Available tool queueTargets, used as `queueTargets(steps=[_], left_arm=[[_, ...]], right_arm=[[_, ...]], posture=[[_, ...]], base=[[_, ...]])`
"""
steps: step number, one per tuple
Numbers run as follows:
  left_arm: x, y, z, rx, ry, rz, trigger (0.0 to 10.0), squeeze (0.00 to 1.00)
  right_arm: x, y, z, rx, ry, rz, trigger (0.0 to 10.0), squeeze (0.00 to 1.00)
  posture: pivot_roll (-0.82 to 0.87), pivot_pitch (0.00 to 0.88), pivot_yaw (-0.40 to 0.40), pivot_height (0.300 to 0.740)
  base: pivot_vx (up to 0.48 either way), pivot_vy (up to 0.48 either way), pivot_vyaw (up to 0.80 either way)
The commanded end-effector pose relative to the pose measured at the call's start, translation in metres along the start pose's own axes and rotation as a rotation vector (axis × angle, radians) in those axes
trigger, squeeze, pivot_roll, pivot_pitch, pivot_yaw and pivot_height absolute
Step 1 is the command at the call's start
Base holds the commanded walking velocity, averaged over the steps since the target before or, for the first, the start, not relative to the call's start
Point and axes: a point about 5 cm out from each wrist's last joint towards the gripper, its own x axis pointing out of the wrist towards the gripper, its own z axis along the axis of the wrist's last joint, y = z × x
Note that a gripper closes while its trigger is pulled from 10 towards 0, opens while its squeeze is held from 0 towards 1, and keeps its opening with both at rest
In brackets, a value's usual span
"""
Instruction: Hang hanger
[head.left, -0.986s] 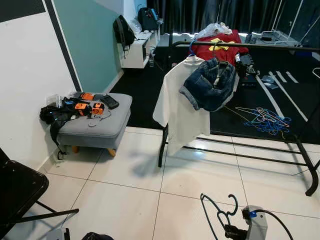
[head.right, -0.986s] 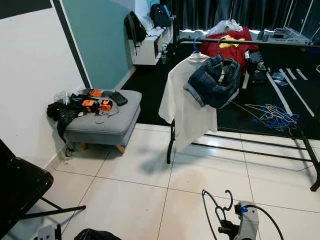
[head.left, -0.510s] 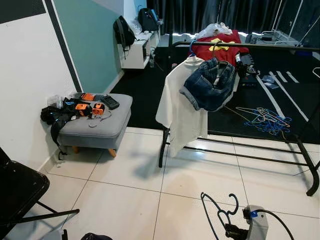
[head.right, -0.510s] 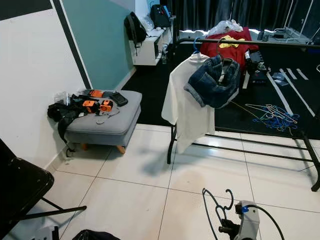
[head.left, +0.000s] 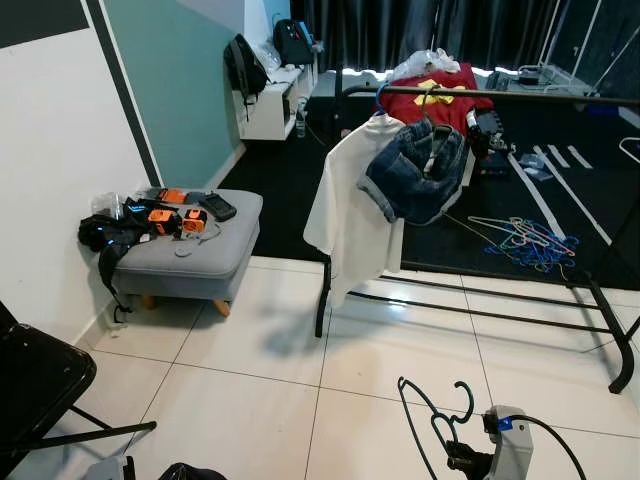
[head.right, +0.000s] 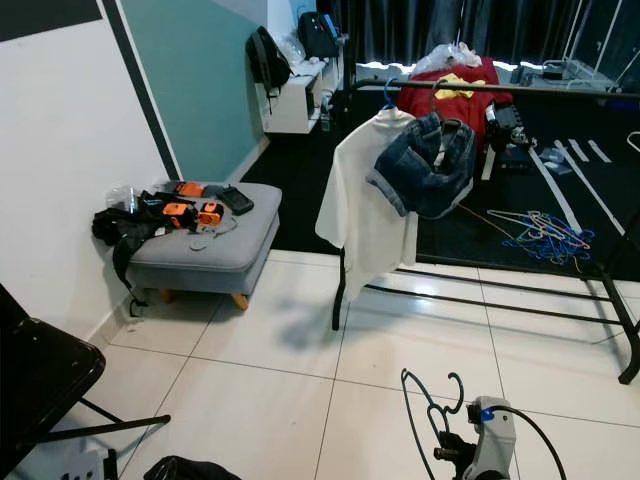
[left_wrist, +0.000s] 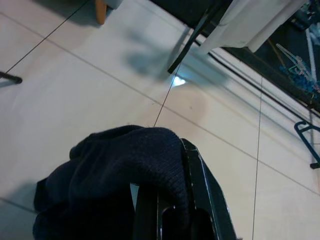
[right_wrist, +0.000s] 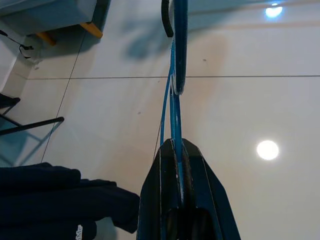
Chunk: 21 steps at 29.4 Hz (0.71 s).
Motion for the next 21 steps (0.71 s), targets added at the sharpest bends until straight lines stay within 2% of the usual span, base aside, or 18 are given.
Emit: queueTargets(steps=[1, 5, 8, 9, 10, 12, 14, 15, 16, 18, 19, 20, 21], left_arm=[[0.002, -0.001, 0.006, 0.006, -0.023, 0.001, 10.0, 0.00], [0.003, 0.000, 0.007, 0.014, -0.021, 0.002, 10.0, 0.00], [0.011, -0.002, 0.020, 0.130, -0.054, -0.008, 10.0, 0.00], [0.011, -0.002, 0.020, 0.130, -0.054, -0.008, 10.0, 0.00], [0.018, -0.005, 0.031, 0.172, -0.079, -0.029, 10.0, 0.00], [0.020, -0.005, 0.033, 0.177, -0.084, -0.033, 10.0, 0.00], [0.035, -0.014, 0.062, 0.224, -0.169, -0.085, 10.0, 0.00], [0.035, -0.014, 0.062, 0.224, -0.169, -0.085, 10.0, 0.00], [0.043, -0.022, 0.078, 0.260, -0.207, -0.138, 10.0, 0.00], [0.043, -0.022, 0.078, 0.260, -0.207, -0.138, 10.0, 0.00], [0.050, -0.031, 0.093, 0.298, -0.236, -0.198, 10.0, 0.00], [0.050, -0.031, 0.093, 0.298, -0.236, -0.198, 10.0, 0.00], [0.056, -0.044, 0.109, 0.351, -0.266, -0.280, 10.0, 0.00]], right_arm=[[0.003, 0.005, 0.003, -0.005, -0.013, 0.022, 10.0, 0.00], [0.005, 0.008, 0.006, -0.010, -0.029, 0.033, 10.0, 0.00], [0.007, 0.010, 0.007, -0.007, -0.029, 0.041, 10.0, 0.00], [0.007, 0.010, 0.007, -0.007, -0.029, 0.041, 10.0, 0.00], [0.007, 0.011, 0.007, 0.001, -0.024, 0.049, 10.0, 0.00], [0.007, 0.011, 0.007, 0.003, -0.023, 0.050, 10.0, 0.00], [0.008, 0.014, 0.009, -0.059, -0.006, 0.093, 10.0, 0.00], [0.008, 0.014, 0.009, -0.059, -0.006, 0.093, 10.0, 0.00], [0.010, 0.017, 0.013, -0.090, -0.009, 0.132, 10.0, 0.00], [0.010, 0.017, 0.013, -0.090, -0.009, 0.132, 10.0, 0.00], [0.012, 0.021, 0.020, -0.103, -0.028, 0.178, 10.0, 0.00], [0.012, 0.021, 0.020, -0.103, -0.028, 0.178, 10.0, 0.00], [0.014, 0.028, 0.033, -0.134, -0.063, 0.270, 10.0, 0.00]], posture=[[-0.10, 0.000, 0.019, 0.740], [-0.11, 0.000, 0.018, 0.740], [-0.10, 0.000, 0.011, 0.740], [-0.10, 0.000, 0.011, 0.740], [-0.10, 0.000, 0.010, 0.740], [-0.10, 0.000, 0.010, 0.740], [-0.10, 0.000, 0.019, 0.740], [-0.10, 0.000, 0.019, 0.740], [-0.10, 0.000, 0.025, 0.740], [-0.10, 0.000, 0.025, 0.740], [-0.11, 0.000, 0.033, 0.740], [-0.11, 0.000, 0.033, 0.740], [-0.12, 0.000, 0.040, 0.740]], base=[[0.000, 0.000, 0.00], [0.000, 0.000, 0.00], [0.000, 0.000, 0.00], [0.000, 0.000, 0.00], [0.000, 0.000, 0.00], [0.000, 0.000, 0.00], [0.000, 0.000, 0.00], [0.000, 0.000, 0.00], [0.000, 0.000, 0.00], [0.000, 0.000, 0.00], [0.000, 0.000, 0.00], [0.000, 0.000, 0.00], [0.000, 0.000, 0.00]])
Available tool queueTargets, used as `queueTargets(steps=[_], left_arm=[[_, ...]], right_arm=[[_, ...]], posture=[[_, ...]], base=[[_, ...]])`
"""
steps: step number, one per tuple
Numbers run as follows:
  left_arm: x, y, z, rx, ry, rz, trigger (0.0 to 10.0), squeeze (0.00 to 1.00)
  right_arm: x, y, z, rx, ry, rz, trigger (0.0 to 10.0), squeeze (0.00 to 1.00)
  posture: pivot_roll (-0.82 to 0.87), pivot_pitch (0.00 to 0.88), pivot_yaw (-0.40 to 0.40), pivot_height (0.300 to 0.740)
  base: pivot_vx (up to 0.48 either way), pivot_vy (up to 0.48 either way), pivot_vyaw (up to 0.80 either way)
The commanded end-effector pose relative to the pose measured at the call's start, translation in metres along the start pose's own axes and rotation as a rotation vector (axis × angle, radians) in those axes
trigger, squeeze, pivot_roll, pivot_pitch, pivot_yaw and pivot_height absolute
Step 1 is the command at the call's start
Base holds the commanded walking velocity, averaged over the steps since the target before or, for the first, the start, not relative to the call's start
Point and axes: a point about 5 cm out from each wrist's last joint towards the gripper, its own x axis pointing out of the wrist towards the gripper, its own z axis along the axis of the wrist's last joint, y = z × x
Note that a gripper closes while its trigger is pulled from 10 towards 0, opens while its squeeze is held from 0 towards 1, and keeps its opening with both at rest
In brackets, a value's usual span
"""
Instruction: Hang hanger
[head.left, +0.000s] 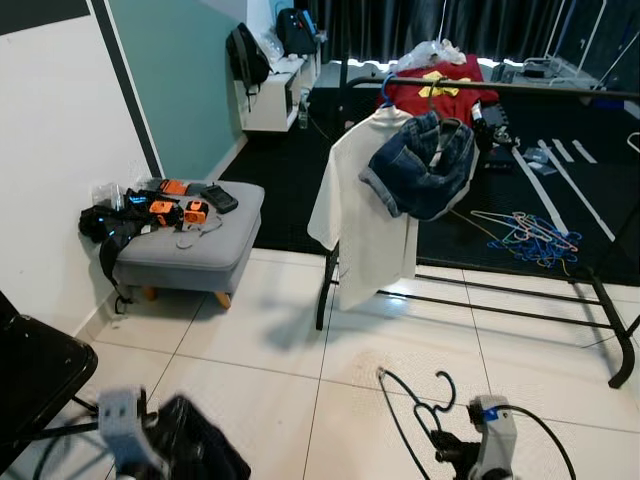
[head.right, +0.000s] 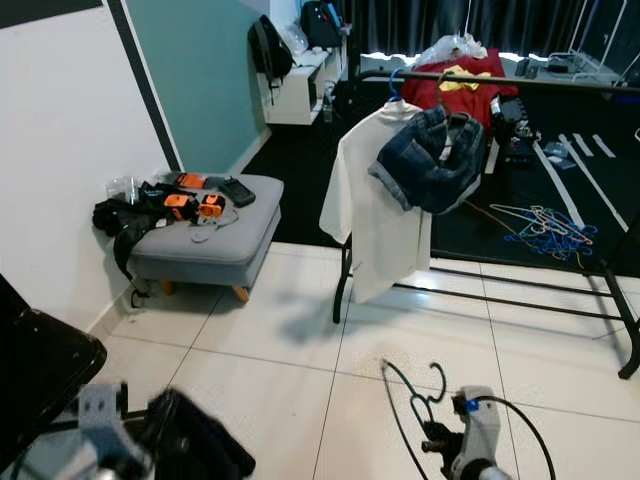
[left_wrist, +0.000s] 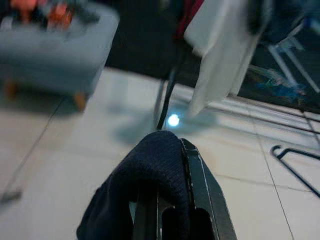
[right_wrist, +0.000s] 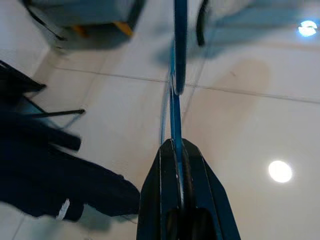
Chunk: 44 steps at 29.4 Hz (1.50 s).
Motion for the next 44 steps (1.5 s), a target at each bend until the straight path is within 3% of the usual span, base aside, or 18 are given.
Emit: queueTargets(steps=[1, 3, 6, 13, 16, 23, 26, 30, 31, 32, 33, 34, 35, 36, 37, 39, 40, 44], left_arm=[[0.007, -0.002, 0.012, 0.048, -0.017, -0.065, 10.0, 0.00], [0.007, -0.002, 0.012, 0.048, -0.017, -0.065, 10.0, 0.00], [0.034, -0.020, 0.054, 0.242, -0.108, -0.257, 10.0, 0.00], [0.044, -0.025, 0.077, 0.378, -0.149, -0.326, 10.0, 0.00], [0.051, -0.028, 0.100, 0.440, -0.207, -0.345, 10.0, 0.00], [0.057, -0.033, 0.119, 0.451, -0.260, -0.339, 10.0, 0.00], [0.064, -0.034, 0.131, 0.400, -0.291, -0.273, 10.0, 0.00], [0.064, -0.034, 0.131, 0.400, -0.291, -0.273, 10.0, 0.00], [0.068, -0.034, 0.135, 0.335, -0.300, -0.230, 10.0, 0.00], [0.068, -0.034, 0.135, 0.335, -0.300, -0.230, 10.0, 0.00], [0.072, -0.036, 0.139, 0.224, -0.306, -0.180, 10.0, 0.00], [0.072, -0.036, 0.139, 0.224, -0.306, -0.180, 10.0, 0.00], [0.080, -0.037, 0.136, 0.018, -0.244, -0.082, 10.0, 0.00], [0.080, -0.037, 0.136, 0.018, -0.244, -0.082, 10.0, 0.00], [0.085, -0.039, 0.132, -0.115, -0.184, -0.030, 10.0, 0.00], [0.085, -0.039, 0.132, -0.115, -0.184, -0.030, 10.0, 0.00], [0.090, -0.046, 0.126, -0.212, -0.090, 0.003, 10.0, 0.00], [0.098, -0.062, 0.122, -0.287, 0.057, 0.101, 10.0, 0.00]], right_arm=[[0.005, 0.005, 0.011, -0.028, -0.026, 0.071, 10.0, 0.00], [0.005, 0.005, 0.011, -0.028, -0.026, 0.071, 10.0, 0.00], [0.006, 0.017, 0.043, -0.175, -0.040, 0.309, 10.0, 0.00], [0.002, 0.021, 0.057, -0.251, -0.020, 0.417, 10.0, 0.00], [-0.004, 0.026, 0.069, -0.287, -0.023, 0.487, 10.0, 0.00], [-0.010, 0.030, 0.078, -0.310, -0.025, 0.540, 10.0, 0.00], [-0.015, 0.035, 0.082, -0.327, -0.020, 0.575, 10.0, 0.00], [-0.015, 0.035, 0.082, -0.327, -0.020, 0.575, 10.0, 0.00], [-0.016, 0.038, 0.083, -0.334, -0.013, 0.589, 10.0, 0.00], [-0.016, 0.038, 0.083, -0.334, -0.013, 0.589, 10.0, 0.00], [-0.018, 0.039, 0.083, -0.338, -0.008, 0.598, 10.0, 0.00], [-0.018, 0.039, 0.083, -0.338, -0.008, 0.598, 10.0, 0.00], [-0.019, 0.040, 0.083, -0.338, -0.002, 0.609, 10.0, 0.00], [-0.019, 0.040, 0.083, -0.338, -0.002, 0.609, 10.0, 0.00], [-0.020, 0.041, 0.083, -0.337, 0.002, 0.615, 10.0, 0.00], [-0.020, 0.041, 0.083, -0.337, 0.002, 0.615, 10.0, 0.00], [-0.022, 0.043, 0.084, -0.335, 0.009, 0.631, 10.0, 0.00], [-0.029, 0.047, 0.088, -0.336, 0.040, 0.678, 10.0, 0.00]], posture=[[-0.12, 0.000, 0.040, 0.740], [-0.12, 0.000, 0.040, 0.740], [-0.13, 0.000, 0.041, 0.740], [-0.13, 0.000, 0.045, 0.740], [-0.14, 0.000, 0.054, 0.740], [-0.14, 0.000, 0.056, 0.740], [-0.14, 0.000, 0.058, 0.740], [-0.14, 0.000, 0.058, 0.740], [-0.14, 0.000, 0.058, 0.740], [-0.14, 0.000, 0.058, 0.740], [-0.14, 0.000, 0.060, 0.740], [-0.14, 0.000, 0.060, 0.740], [-0.14, 0.000, 0.058, 0.740], [-0.14, 0.000, 0.058, 0.740], [-0.14, 0.000, 0.058, 0.740], [-0.14, 0.000, 0.058, 0.740], [-0.14, 0.000, 0.058, 0.740], [-0.13, 0.000, 0.060, 0.740]], base=[[0.000, 0.000, 0.00], [0.000, 0.000, 0.00], [0.000, 0.000, 0.00], [0.000, 0.000, 0.00], [0.000, 0.000, 0.00], [0.000, 0.000, 0.00], [0.000, 0.000, 0.00], [0.000, 0.000, 0.00], [0.000, 0.000, 0.00], [0.000, 0.000, 0.00], [0.000, 0.000, 0.00], [0.000, 0.000, 0.00], [0.000, 0.000, 0.00], [0.000, 0.000, 0.00], [0.000, 0.000, 0.00], [0.000, 0.000, 0.00], [0.000, 0.000, 0.00], [0.000, 0.000, 0.00]])
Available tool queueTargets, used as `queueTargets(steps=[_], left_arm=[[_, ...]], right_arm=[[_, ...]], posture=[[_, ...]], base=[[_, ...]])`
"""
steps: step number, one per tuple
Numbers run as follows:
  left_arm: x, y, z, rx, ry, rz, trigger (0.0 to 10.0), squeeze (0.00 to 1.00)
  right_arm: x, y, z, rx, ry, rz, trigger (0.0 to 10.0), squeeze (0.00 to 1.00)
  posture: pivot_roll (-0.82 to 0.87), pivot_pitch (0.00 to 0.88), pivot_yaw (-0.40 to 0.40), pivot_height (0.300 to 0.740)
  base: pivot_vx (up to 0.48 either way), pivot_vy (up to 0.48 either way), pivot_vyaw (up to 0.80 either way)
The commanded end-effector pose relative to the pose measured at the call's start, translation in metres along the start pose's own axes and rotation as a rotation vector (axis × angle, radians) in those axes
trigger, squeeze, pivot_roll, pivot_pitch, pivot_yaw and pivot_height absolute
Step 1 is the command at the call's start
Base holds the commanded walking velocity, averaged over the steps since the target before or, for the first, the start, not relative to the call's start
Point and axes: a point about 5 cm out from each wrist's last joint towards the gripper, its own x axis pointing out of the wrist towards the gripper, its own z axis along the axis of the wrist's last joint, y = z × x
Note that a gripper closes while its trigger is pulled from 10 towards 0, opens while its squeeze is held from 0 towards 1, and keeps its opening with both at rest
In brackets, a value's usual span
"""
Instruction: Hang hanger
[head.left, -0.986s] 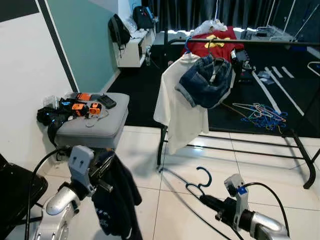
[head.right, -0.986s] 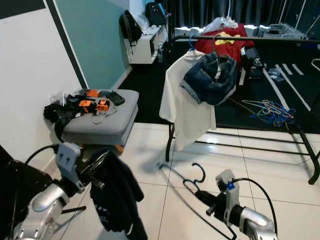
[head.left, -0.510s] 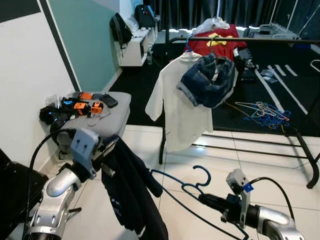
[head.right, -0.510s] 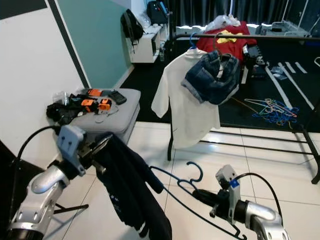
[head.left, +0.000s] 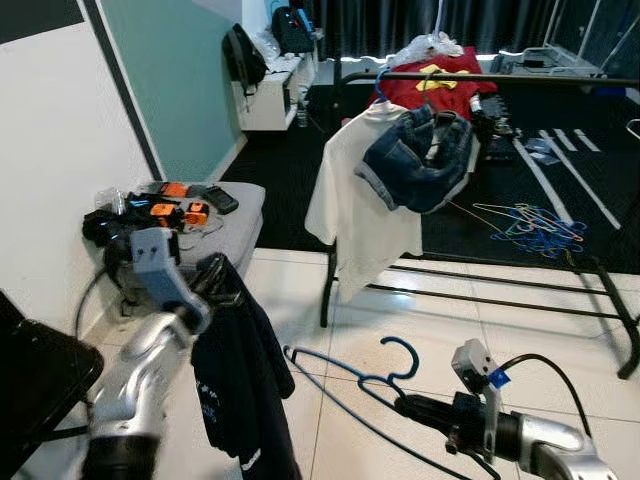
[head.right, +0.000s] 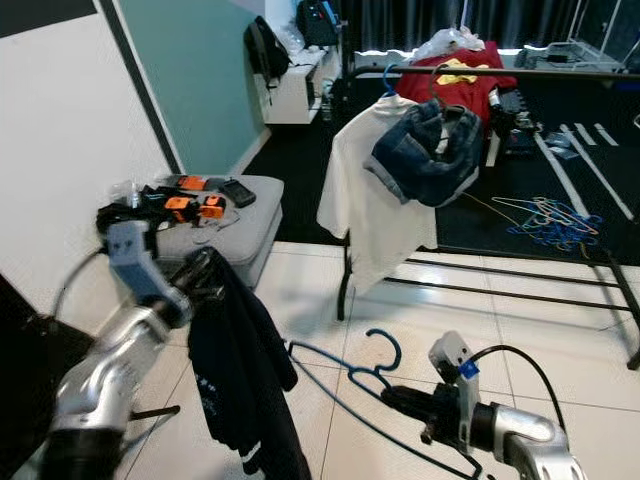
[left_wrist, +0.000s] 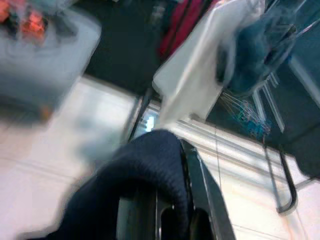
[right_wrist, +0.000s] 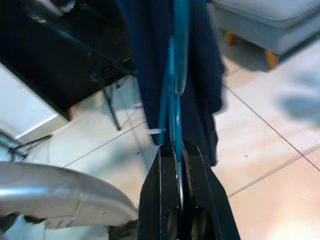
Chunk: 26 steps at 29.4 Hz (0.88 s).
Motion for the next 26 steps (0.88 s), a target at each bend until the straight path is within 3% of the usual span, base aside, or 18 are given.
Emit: queueTargets(steps=[1, 6, 14, 16, 17, 19, 20, 21, 22, 23, 24, 26], left_arm=[[-0.001, -0.003, 0.008, 0.009, 0.006, 0.054, 10.0, 0.00], [-0.002, -0.002, 0.006, 0.079, 0.049, 0.112, 10.0, 0.00], [-0.004, -0.007, 0.010, 0.076, 0.095, 0.149, 10.0, 0.00], [-0.004, -0.010, 0.013, 0.136, 0.074, 0.130, 10.0, 0.00], [-0.005, -0.011, 0.014, 0.194, 0.058, 0.110, 10.0, 0.00], [-0.008, -0.010, 0.020, 0.469, -0.044, 0.041, 10.0, 0.00], [-0.008, -0.010, 0.020, 0.469, -0.044, 0.041, 10.0, 0.00], [-0.011, -0.009, 0.020, 0.621, -0.079, 0.010, 10.0, 0.00], [-0.011, -0.009, 0.020, 0.621, -0.079, 0.010, 10.0, 0.00], [-0.014, -0.006, 0.019, 0.780, -0.112, -0.011, 10.0, 0.00], [-0.014, -0.006, 0.019, 0.780, -0.112, -0.011, 10.0, 0.00], [-0.023, -0.011, 0.015, 1.147, -0.192, -0.139, 10.0, 0.00]], right_arm=[[0.001, 0.005, 0.003, 0.005, 0.006, 0.040, 10.0, 0.00], [-0.002, 0.007, 0.005, 0.001, 0.023, 0.045, 10.0, 0.00], [-0.001, 0.011, 0.009, -0.007, 0.041, 0.068, 10.0, 0.00], [0.000, 0.012, 0.009, -0.012, 0.052, 0.069, 10.0, 0.00], [0.000, 0.011, 0.008, -0.019, 0.060, 0.064, 10.0, 0.00], [0.001, 0.005, 0.005, -0.052, 0.092, 0.001, 10.0, 0.00], [0.001, 0.005, 0.005, -0.052, 0.092, 0.001, 10.0, 0.00], [0.002, 0.001, 0.004, -0.067, 0.103, -0.029, 10.0, 0.00], [0.002, 0.001, 0.004, -0.067, 0.103, -0.029, 10.0, 0.00], [0.002, -0.001, 0.004, -0.069, 0.104, -0.047, 10.0, 0.00], [0.002, -0.001, 0.004, -0.069, 0.104, -0.047, 10.0, 0.00], [0.002, 0.000, 0.004, -0.067, 0.113, -0.041, 10.0, 0.00]], posture=[[-0.13, 0.000, 0.061, 0.740], [-0.13, 0.000, 0.063, 0.740], [-0.13, 0.000, 0.066, 0.740], [-0.13, 0.000, 0.064, 0.740], [-0.13, 0.000, 0.064, 0.740], [-0.13, 0.000, 0.065, 0.740], [-0.13, 0.000, 0.065, 0.740], [-0.13, 0.000, 0.063, 0.740], [-0.13, 0.000, 0.063, 0.740], [-0.13, 0.000, 0.062, 0.740], [-0.13, 0.000, 0.062, 0.740], [-0.13, 0.000, 0.060, 0.740]], base=[[0.000, 0.000, 0.00], [0.000, 0.000, 0.00], [0.000, 0.000, 0.00], [0.000, 0.000, 0.00], [0.000, 0.000, 0.00], [0.000, 0.000, 0.00], [0.000, 0.000, 0.00], [0.000, 0.000, 0.00], [0.000, 0.000, 0.00], [0.000, 0.000, 0.00], [0.000, 0.000, 0.00], [0.000, 0.000, 0.00]])
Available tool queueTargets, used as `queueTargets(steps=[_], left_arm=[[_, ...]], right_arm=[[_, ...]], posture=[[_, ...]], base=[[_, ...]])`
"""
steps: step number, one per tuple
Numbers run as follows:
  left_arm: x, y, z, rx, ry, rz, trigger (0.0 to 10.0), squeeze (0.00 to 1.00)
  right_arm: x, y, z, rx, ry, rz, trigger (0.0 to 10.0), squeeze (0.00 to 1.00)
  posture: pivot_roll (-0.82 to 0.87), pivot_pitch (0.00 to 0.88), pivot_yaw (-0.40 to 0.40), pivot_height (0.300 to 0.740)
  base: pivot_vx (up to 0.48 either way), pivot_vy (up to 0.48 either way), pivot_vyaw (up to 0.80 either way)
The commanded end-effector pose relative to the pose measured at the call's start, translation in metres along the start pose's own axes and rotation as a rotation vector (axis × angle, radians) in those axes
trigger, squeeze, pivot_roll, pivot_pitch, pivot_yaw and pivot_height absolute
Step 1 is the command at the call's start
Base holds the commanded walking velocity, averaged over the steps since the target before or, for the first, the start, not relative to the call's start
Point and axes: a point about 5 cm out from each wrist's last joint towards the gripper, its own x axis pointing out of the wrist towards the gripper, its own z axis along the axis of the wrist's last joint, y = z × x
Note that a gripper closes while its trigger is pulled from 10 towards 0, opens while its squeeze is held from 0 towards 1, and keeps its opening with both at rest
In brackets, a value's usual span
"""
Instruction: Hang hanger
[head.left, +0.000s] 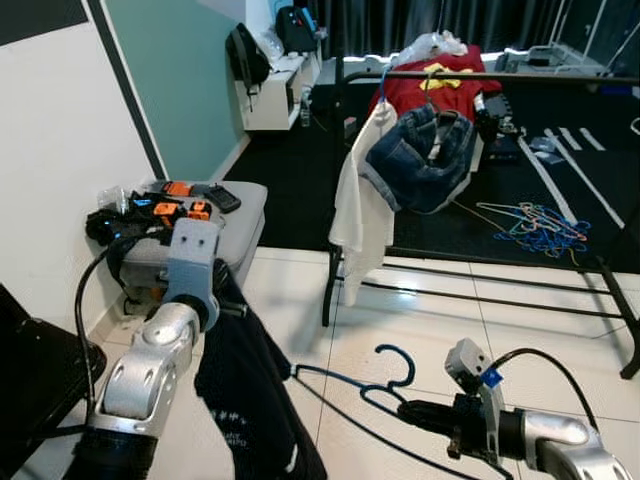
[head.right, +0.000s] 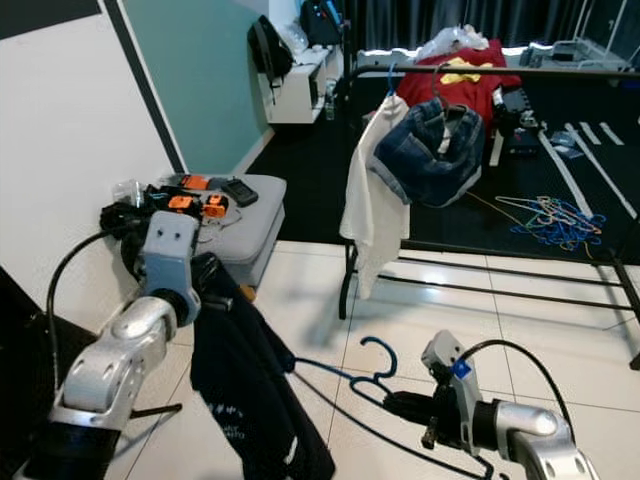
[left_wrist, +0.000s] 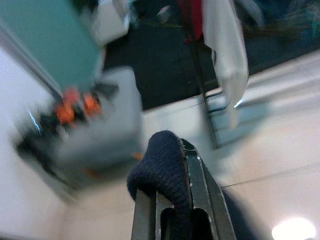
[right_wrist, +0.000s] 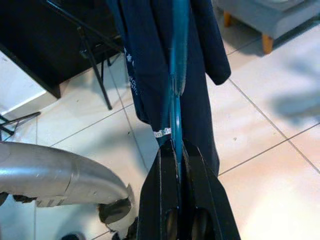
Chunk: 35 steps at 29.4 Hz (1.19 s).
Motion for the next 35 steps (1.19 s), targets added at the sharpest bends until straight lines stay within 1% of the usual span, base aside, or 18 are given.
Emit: queueTargets(steps=[1, 2, 3, 4, 7, 8, 11, 12, 15, 17, 18, 20, 25, 28, 30, 32, 34, 35], left_arm=[[-0.004, -0.002, 0.006, 0.181, -0.092, -0.045, 10.0, 0.00], [-0.004, -0.002, 0.006, 0.181, -0.092, -0.045, 10.0, 0.00], [-0.008, -0.008, 0.008, 0.303, -0.139, -0.096, 10.0, 0.00], [-0.013, -0.013, 0.009, 0.379, -0.190, -0.156, 10.0, 0.00], [-0.013, -0.013, 0.009, 0.379, -0.190, -0.156, 10.0, 0.00], [-0.018, -0.017, 0.007, 0.430, -0.213, -0.246, 10.0, 0.00], [-0.022, -0.017, 0.002, 0.487, -0.217, -0.324, 10.0, 0.00], [-0.024, -0.017, -0.005, 0.551, -0.205, -0.383, 10.0, 0.00], [-0.024, -0.017, -0.005, 0.551, -0.205, -0.383, 10.0, 0.00], [-0.028, -0.016, -0.023, 0.680, -0.151, -0.469, 10.0, 0.00], [-0.028, -0.016, -0.023, 0.680, -0.151, -0.469, 10.0, 0.00], [-0.033, -0.017, -0.033, 0.757, -0.135, -0.541, 10.0, 0.00], [-0.035, -0.017, -0.035, 0.809, -0.151, -0.586, 10.0, 0.00], [-0.038, -0.015, -0.036, 0.861, -0.176, -0.634, 10.0, 0.00], [-0.039, -0.014, -0.034, 0.889, -0.208, -0.664, 10.0, 0.00], [-0.040, -0.015, -0.010, 0.983, -0.401, -0.711, 10.0, 0.00], [-0.040, -0.015, -0.010, 0.983, -0.401, -0.711, 10.0, 0.00], [-0.041, -0.016, 0.002, 1.023, -0.495, -0.752, 10.0, 0.00]], right_arm=[[0.001, 0.001, 0.000, -0.010, 0.010, 0.002, 10.0, 0.00], [0.001, 0.001, 0.000, -0.010, 0.010, 0.002, 10.0, 0.00], [0.001, 0.001, 0.000, -0.010, 0.017, 0.007, 10.0, 0.00], [0.000, 0.001, -0.001, -0.010, 0.027, 0.004, 10.0, 0.00], [0.000, 0.001, -0.001, -0.010, 0.027, 0.004, 10.0, 0.00], [-0.002, -0.002, -0.003, -0.009, 0.045, -0.020, 10.0, 0.00], [-0.003, -0.006, -0.005, -0.016, 0.066, -0.061, 10.0, 0.00], [-0.003, -0.011, -0.007, -0.025, 0.078, -0.108, 10.0, 0.00], [-0.003, -0.011, -0.007, -0.025, 0.078, -0.108, 10.0, 0.00], [0.001, -0.018, -0.005, -0.027, 0.044, -0.190, 10.0, 0.00], [0.001, -0.018, -0.005, -0.027, 0.044, -0.190, 10.0, 0.00], [0.004, -0.021, -0.002, -0.002, 0.010, -0.225, 10.0, 0.00], [0.001, -0.022, -0.001, 0.005, 0.006, -0.217, 10.0, 0.00], [-0.007, -0.025, 0.001, 0.002, 0.010, -0.210, 10.0, 0.00], [-0.015, -0.029, 0.002, 0.001, 0.011, -0.215, 10.0, 0.00], [-0.033, -0.040, 0.009, -0.013, 0.023, -0.222, 10.0, 0.00], [-0.033, -0.040, 0.009, -0.013, 0.023, -0.222, 10.0, 0.00], [-0.040, -0.044, 0.013, -0.025, 0.037, -0.205, 10.0, 0.00]], posture=[[-0.13, 0.000, 0.060, 0.740], [-0.13, 0.000, 0.060, 0.740], [-0.13, 0.000, 0.060, 0.740], [-0.13, 0.000, 0.060, 0.740], [-0.13, 0.000, 0.060, 0.740], [-0.13, 0.000, 0.061, 0.740], [-0.13, 0.000, 0.062, 0.740], [-0.14, 0.000, 0.062, 0.740], [-0.14, 0.000, 0.062, 0.740], [-0.14, 0.000, 0.063, 0.740], [-0.14, 0.000, 0.063, 0.740], [-0.13, 0.000, 0.062, 0.740], [-0.13, 0.000, 0.057, 0.740], [-0.12, 0.000, 0.055, 0.740], [-0.12, 0.000, 0.052, 0.740], [-0.12, 0.000, 0.049, 0.740], [-0.12, 0.000, 0.049, 0.740], [-0.11, 0.000, 0.049, 0.740]], base=[[0.000, 0.000, 0.00], [0.000, 0.000, 0.00], [0.000, 0.000, 0.00], [0.000, 0.000, 0.00], [0.000, 0.000, 0.00], [0.000, 0.000, 0.00], [0.000, 0.000, 0.00], [0.000, 0.000, 0.00], [0.000, 0.000, 0.00], [0.000, 0.000, 0.00], [0.000, 0.000, 0.00], [0.000, 0.000, 0.00], [0.000, 0.000, 0.00], [0.000, 0.000, 0.00], [0.000, 0.000, 0.00], [0.000, 0.000, 0.00], [0.000, 0.000, 0.00], [0.000, 0.000, 0.00]])
